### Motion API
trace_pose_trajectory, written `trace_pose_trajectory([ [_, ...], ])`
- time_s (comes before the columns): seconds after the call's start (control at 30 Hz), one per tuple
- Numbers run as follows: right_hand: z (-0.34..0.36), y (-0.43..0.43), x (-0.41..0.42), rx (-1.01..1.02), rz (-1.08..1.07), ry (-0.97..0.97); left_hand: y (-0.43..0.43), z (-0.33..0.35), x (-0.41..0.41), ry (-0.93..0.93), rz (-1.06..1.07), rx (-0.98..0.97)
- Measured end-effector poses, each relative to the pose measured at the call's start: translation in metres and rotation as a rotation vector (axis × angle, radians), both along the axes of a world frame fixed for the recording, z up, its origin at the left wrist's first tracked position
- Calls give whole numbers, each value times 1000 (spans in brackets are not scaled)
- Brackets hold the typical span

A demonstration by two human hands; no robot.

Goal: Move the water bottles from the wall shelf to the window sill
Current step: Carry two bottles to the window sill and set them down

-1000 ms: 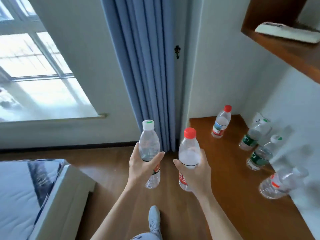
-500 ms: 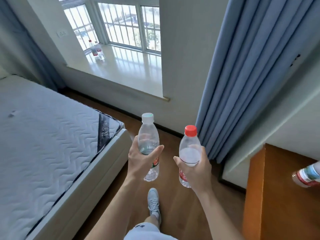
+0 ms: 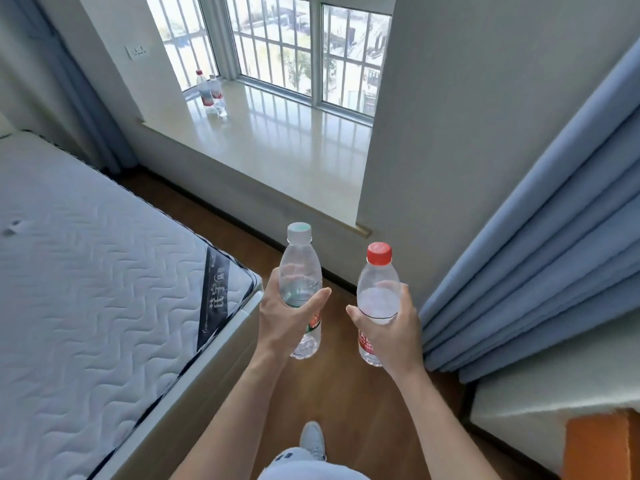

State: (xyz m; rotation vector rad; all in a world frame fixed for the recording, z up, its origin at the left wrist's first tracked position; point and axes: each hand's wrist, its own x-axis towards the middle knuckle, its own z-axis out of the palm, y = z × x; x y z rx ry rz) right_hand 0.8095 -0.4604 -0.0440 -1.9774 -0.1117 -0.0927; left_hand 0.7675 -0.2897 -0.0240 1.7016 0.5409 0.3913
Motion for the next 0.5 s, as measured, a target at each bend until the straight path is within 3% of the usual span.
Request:
trace_pose_trajectory([
  [0.5,-1,117,165,-58,101,35,112,-6,150,0,85,30],
])
